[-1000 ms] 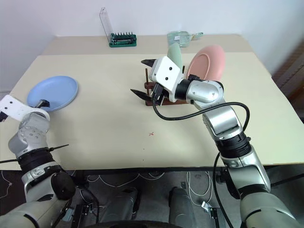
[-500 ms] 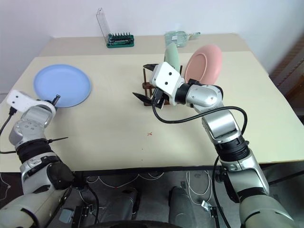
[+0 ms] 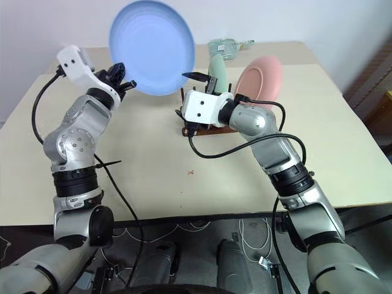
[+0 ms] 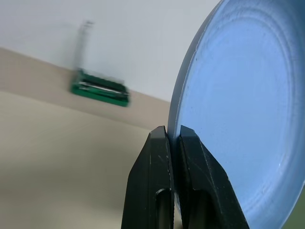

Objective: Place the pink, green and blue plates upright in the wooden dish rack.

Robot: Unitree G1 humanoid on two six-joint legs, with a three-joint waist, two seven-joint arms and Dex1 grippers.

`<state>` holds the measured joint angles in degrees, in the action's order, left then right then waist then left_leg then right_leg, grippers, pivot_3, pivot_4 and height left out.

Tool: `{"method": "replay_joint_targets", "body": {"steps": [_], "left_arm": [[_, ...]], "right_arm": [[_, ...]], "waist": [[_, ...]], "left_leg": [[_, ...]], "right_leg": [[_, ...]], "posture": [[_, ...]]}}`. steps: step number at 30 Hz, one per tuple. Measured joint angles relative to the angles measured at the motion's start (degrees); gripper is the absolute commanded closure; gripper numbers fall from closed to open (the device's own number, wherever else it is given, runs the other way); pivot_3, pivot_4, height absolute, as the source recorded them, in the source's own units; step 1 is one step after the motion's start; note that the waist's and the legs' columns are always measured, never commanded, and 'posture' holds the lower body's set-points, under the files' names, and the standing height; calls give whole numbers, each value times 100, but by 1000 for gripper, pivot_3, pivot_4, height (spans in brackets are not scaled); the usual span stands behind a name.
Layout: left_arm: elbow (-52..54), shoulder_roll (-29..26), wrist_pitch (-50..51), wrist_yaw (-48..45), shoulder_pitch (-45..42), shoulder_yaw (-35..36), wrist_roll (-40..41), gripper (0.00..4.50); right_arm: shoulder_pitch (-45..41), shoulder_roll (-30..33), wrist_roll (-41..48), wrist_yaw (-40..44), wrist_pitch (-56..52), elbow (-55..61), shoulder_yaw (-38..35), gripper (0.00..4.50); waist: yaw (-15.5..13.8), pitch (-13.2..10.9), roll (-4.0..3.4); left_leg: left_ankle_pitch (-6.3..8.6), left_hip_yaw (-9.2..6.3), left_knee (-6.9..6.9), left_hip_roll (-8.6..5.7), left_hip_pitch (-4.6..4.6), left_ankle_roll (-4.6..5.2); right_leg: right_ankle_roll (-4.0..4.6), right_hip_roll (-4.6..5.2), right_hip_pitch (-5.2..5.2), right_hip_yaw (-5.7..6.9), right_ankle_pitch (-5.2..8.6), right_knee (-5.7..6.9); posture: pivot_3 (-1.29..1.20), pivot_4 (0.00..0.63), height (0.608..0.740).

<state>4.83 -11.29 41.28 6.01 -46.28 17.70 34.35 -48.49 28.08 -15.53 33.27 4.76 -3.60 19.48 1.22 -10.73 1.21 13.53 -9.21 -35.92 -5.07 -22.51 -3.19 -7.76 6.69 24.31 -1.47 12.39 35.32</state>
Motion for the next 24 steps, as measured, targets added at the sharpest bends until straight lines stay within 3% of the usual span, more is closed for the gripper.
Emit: {"method": "replay_joint_targets", "body": {"steps": [4,12,15,22,24], "left_arm": [[236,64,198,-28,-7,34,240,4479],[743,305,488,-43,-124,108,896,4479],[872,286,580,-91,-110,86,1009,4500],[885,293,604,-73,-62,77,1011,4500],[850,326,591,-55,-58,151,1029,4500]], "right_arm": [[-16,-28,-436,-198,483,-299,102,0],[-520,-18,-1931,-1369,1324,-1209,442,0],[-555,-21,-2153,-1554,1354,-1443,449,860],[-673,-35,-2355,-1805,1437,-1472,445,4347],[-686,-34,-2369,-1874,1457,-1457,431,4469]], "waist": [[-21,0,0],[-17,-1,2],[-22,-1,2],[-18,-2,2],[-19,-2,3]], "left_leg": [[-1,0,-2,-1,-1,-1],[-6,1,0,-1,-1,-10],[-6,1,0,-1,-1,-11],[-6,2,0,-1,-1,-11],[-6,1,0,-1,-1,-11]], "right_leg": [[0,1,-2,0,0,-3],[1,0,-2,-1,0,-4],[1,0,-2,-2,0,-5],[1,0,-2,-2,0,-5],[1,-1,-2,-3,0,-5]], "posture": [[0,150,740],[0,150,740],[0,150,740],[0,150,740],[0,150,740]]}}
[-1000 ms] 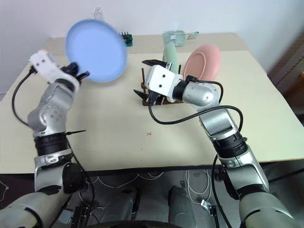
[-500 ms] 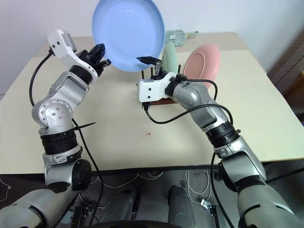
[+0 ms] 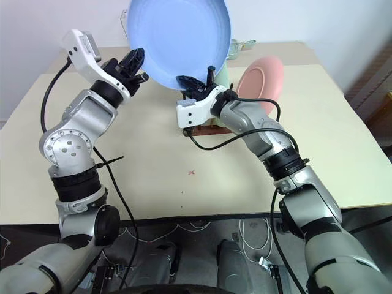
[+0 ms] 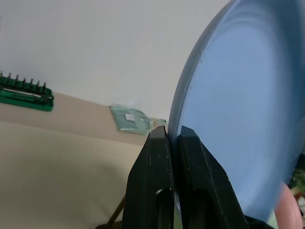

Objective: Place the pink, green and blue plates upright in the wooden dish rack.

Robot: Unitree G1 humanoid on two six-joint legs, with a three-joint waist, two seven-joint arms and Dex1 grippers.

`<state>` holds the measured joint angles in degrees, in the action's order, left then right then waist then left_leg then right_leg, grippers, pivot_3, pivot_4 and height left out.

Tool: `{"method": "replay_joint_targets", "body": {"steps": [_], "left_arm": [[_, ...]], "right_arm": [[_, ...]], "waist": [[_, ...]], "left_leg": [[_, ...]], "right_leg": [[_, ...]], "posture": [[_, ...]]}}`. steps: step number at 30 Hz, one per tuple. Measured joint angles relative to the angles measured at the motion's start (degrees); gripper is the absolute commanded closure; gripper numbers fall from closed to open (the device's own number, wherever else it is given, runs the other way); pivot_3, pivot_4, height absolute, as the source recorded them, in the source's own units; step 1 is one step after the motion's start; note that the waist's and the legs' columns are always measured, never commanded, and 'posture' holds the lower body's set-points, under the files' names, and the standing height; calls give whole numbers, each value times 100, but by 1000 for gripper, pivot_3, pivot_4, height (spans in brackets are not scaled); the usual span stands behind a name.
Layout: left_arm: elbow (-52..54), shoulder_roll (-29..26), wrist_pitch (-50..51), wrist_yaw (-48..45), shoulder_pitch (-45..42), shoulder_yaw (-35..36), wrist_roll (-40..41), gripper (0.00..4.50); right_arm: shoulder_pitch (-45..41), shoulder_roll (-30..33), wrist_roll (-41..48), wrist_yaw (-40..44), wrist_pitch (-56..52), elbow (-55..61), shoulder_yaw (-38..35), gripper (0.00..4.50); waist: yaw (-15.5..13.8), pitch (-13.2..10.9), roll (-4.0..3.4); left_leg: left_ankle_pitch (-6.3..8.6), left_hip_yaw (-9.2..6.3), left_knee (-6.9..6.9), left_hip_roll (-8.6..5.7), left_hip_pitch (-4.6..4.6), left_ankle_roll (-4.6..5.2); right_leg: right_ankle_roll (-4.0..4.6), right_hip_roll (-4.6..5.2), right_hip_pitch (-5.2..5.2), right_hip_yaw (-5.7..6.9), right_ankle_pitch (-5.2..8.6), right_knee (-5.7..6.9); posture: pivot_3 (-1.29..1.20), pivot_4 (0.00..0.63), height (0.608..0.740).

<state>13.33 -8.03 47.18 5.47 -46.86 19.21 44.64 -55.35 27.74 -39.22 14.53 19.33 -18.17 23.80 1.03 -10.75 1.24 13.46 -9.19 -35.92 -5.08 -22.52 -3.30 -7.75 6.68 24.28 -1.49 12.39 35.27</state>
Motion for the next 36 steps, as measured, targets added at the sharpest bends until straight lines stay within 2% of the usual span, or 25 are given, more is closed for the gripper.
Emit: {"method": "replay_joint_targets", "body": {"steps": [3,6,10,15,19,23,27,31,34,36], "left_arm": [[-2,141,-129,-34,0,122,166,3526],[14,264,-509,-49,-45,322,362,2090],[-171,261,-1133,121,-304,785,484,2090],[-708,-571,-1688,87,-299,1149,194,2090],[-940,-1388,-2016,-362,237,961,-514,2090],[-1198,-1552,-2152,-786,1211,666,-1032,2090],[-1204,-1424,-2125,-1393,2116,-42,-1280,2090],[-575,-1561,-2006,-2319,2722,-1093,-1517,2090],[-276,-1560,-1812,-2835,2987,-1403,-1366,2090],[-158,-1590,-1719,-3028,3049,-1445,-1324,2090]], "right_arm": [[-7,-7,-8,-17,20,5,9,4500],[-5,-11,6,57,-23,-47,8,4500],[3,-48,75,130,-32,-58,5,4500],[5,-127,339,245,-22,-57,-21,4500],[63,-466,1140,550,-169,130,-337,4500],[115,-971,2634,1193,-762,808,-879,4500],[318,-1676,4885,1815,-2583,2097,-1408,4500],[346,-2093,6856,1593,-4549,2855,-2085,4500],[402,-2104,7778,1318,-5619,3039,-2442,4500],[496,-2088,8048,1146,-6038,3033,-2551,4500]], "waist": [[-4,-1,0],[-5,-1,0],[15,-1,0],[12,-1,0],[24,-2,-1],[13,-2,-4],[-8,-2,-4],[-10,-2,-9],[8,-1,-13],[25,-3,-22]], "left_leg": [[0,0,-1,-1,0,0],[0,0,-1,0,0,0],[0,2,1,1,2,0],[0,2,2,1,1,0],[0,2,5,1,2,0],[3,-7,4,1,2,6],[14,-21,2,0,-2,25],[17,-21,9,1,1,29],[17,-19,27,3,5,29],[16,-15,33,6,7,29]], "right_leg": [[0,1,-3,0,0,-2],[0,0,-3,0,0,-3],[0,-1,-3,-1,0,-3],[1,-2,-2,-1,0,-4],[1,-2,-2,-2,0,-4],[1,-3,-2,-1,-1,-1],[4,-3,-3,4,-2,1],[11,-3,-1,3,-4,3],[15,-3,8,4,-6,3],[16,-5,15,3,-6,8]], "posture": [[0,150,740],[0,150,740],[0,150,740],[0,150,740],[0,150,740],[0,150,740],[0,150,740],[0,150,740],[0,150,740],[0,150,740]]}}
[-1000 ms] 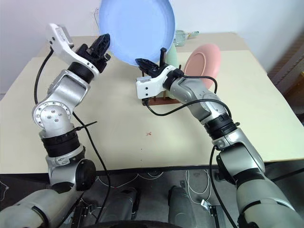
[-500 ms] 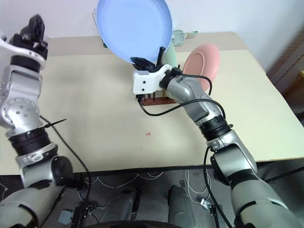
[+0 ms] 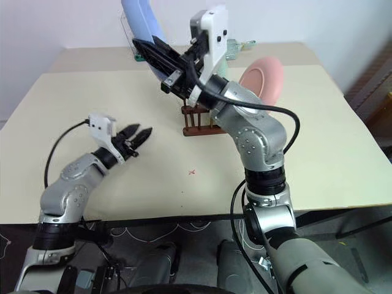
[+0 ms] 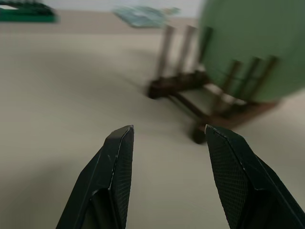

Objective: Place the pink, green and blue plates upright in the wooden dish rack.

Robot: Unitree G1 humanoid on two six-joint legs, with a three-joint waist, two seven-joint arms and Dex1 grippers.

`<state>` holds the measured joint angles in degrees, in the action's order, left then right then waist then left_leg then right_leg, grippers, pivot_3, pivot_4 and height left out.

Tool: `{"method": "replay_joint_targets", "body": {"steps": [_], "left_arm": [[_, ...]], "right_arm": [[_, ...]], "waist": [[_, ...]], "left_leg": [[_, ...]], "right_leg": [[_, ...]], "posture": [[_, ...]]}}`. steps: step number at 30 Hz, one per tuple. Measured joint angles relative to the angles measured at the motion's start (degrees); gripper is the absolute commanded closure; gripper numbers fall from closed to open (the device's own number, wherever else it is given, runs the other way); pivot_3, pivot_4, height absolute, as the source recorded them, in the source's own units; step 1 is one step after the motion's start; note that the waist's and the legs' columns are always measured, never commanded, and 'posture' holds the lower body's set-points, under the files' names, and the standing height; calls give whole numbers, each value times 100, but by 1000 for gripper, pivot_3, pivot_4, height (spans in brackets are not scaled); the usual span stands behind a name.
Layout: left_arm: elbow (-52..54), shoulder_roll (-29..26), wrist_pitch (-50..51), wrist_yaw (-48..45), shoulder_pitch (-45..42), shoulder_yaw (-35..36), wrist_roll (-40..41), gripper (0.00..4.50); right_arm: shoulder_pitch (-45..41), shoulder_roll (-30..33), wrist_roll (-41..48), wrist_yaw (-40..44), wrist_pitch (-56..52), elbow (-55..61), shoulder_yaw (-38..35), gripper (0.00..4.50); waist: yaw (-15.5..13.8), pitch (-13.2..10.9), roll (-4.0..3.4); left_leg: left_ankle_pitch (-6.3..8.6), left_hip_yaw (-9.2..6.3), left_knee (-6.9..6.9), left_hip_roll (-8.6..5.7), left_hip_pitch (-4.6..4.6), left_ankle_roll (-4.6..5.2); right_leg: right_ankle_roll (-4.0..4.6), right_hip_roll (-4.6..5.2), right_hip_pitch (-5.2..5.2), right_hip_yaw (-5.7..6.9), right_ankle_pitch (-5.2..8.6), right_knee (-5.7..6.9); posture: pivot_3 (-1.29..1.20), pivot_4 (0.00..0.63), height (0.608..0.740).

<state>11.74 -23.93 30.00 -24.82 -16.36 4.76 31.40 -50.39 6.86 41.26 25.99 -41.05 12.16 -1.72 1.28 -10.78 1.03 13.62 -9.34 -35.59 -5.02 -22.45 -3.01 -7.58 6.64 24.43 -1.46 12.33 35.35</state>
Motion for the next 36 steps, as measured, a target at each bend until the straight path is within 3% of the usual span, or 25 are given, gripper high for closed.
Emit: {"method": "replay_joint_targets", "body": {"steps": [5,12,28,29,31,36], "left_arm": [[380,-114,220,-493,57,-233,72,2090],[547,-148,343,-711,146,-370,107,2090],[572,-35,348,-712,146,-405,29,2090],[572,-34,348,-712,146,-405,28,2049],[572,-28,348,-713,146,-406,22,2049],[572,-23,345,-728,145,-438,-37,2049]], "right_arm": [[-260,-457,982,-1385,-832,-749,-1041,4500],[-531,-567,1367,-2337,-1106,-1420,-1575,4500],[-833,-521,1072,-2533,-1015,-2369,-1683,4500],[-833,-521,1059,-2533,-989,-2374,-1682,3799],[-838,-522,1048,-2527,-946,-2375,-1681,3132],[-839,-518,839,-2484,-715,-2375,-1654,571]], "waist": [[-13,-1,-11],[-5,-3,-15],[3,-4,-16],[2,-4,-16],[1,-4,-16],[1,-4,-16]], "left_leg": [[-1,5,2,0,-1,-2],[-2,7,6,1,0,-1],[-2,9,6,1,0,0],[-2,9,6,1,-1,0],[-2,9,6,1,-1,0],[-2,9,6,1,-1,0]], "right_leg": [[1,1,3,-3,0,0],[0,0,3,-2,0,0],[0,0,3,-2,0,-2],[0,0,3,-2,0,-1],[0,0,4,-3,0,-2],[0,0,4,-2,0,-1]], "posture": [[0,150,740],[0,150,740],[0,150,740],[0,150,740],[0,150,740],[0,150,740]]}}
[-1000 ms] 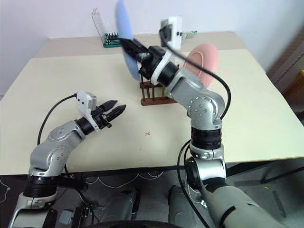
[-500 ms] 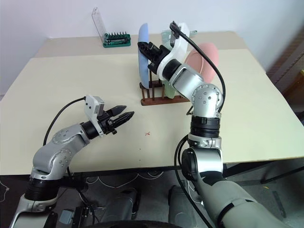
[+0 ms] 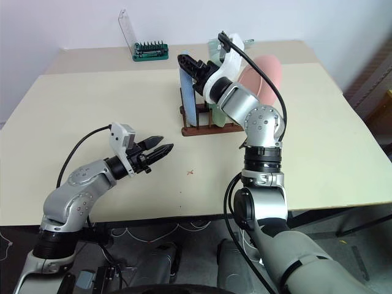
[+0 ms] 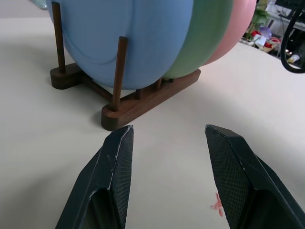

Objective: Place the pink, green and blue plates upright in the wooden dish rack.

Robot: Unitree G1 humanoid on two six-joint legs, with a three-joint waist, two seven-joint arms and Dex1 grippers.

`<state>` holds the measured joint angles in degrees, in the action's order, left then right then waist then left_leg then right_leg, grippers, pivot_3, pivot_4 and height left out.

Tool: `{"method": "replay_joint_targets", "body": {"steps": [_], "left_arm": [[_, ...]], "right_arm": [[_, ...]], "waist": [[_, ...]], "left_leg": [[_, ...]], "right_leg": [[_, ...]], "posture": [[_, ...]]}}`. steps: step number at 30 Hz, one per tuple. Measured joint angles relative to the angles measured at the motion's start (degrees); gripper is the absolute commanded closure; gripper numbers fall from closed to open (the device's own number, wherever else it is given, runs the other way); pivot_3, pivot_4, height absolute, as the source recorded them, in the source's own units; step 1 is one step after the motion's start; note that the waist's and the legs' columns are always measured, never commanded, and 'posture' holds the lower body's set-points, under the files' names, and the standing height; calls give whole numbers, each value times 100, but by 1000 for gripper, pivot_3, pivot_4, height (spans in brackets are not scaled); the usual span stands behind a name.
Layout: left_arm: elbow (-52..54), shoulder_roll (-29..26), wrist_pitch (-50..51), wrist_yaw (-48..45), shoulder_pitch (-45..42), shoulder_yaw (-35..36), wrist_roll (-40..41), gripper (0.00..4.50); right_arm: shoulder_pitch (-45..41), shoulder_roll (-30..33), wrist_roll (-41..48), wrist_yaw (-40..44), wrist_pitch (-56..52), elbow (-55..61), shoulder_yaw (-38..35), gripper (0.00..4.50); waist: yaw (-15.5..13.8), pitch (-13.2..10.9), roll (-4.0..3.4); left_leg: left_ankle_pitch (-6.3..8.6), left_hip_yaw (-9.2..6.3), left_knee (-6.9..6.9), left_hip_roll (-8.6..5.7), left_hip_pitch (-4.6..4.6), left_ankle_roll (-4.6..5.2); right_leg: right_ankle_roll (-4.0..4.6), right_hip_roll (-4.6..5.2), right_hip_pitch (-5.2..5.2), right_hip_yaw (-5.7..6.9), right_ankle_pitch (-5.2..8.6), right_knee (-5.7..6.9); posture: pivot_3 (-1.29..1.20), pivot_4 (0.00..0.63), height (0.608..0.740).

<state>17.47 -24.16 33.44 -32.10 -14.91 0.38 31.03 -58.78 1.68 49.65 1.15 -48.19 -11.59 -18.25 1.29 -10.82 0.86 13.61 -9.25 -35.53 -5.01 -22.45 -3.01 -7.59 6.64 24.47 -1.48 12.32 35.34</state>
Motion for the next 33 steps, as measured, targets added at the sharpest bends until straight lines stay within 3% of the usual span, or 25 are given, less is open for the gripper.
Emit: {"method": "replay_joint_targets", "body": {"steps": [1,2,7,14,18,24,29,33], "left_arm": [[0,2,0,-3,0,-7,-9,2049],[0,8,0,-7,0,-9,-14,2049],[-7,30,-11,-38,-1,-16,-54,2049],[-15,75,-19,-56,35,-64,-67,2049],[-19,121,-25,-114,61,-195,-115,2049],[-108,222,-26,-267,-20,-436,-201,2049],[-191,320,-47,-341,-223,-604,-263,2049],[-272,355,-51,-386,-292,-634,-311,2049]], "right_arm": [[0,6,-19,7,34,0,1,113],[-2,7,-46,24,56,0,4,46],[-2,383,-528,401,294,197,456,46],[7,1219,-754,1511,616,1562,866,46],[312,1908,-615,1792,606,2004,601,1234],[1143,3936,-1815,1963,898,1616,340,4357],[1809,4930,-3604,2063,1671,1172,1319,4441],[2175,4979,-4378,2276,2131,832,2012,4441]], "waist": [[1,0,0],[3,0,0],[-1,-1,-2],[-7,-1,-2],[-61,-1,-1],[-75,-2,-3],[41,3,-27],[46,1,-27]], "left_leg": [[0,0,0,0,0,0],[0,0,0,0,0,0],[0,1,0,0,-1,0],[1,0,0,0,-2,1],[1,-1,-2,-2,-6,1],[6,14,-10,-4,-6,10],[6,37,0,9,7,10],[6,37,-6,8,2,10]], "right_leg": [[0,0,0,0,0,0],[0,0,0,0,0,0],[0,0,0,0,0,-2],[-1,0,-3,1,0,-8],[-1,3,-7,1,1,-14],[-3,9,-18,1,2,-26],[-3,4,-14,-6,3,-23],[-4,6,-14,-8,2,-24]], "posture": [[0,150,740],[0,150,740],[0,150,740],[0,150,740],[0,150,740],[0,150,740],[0,150,740],[0,150,740]]}}
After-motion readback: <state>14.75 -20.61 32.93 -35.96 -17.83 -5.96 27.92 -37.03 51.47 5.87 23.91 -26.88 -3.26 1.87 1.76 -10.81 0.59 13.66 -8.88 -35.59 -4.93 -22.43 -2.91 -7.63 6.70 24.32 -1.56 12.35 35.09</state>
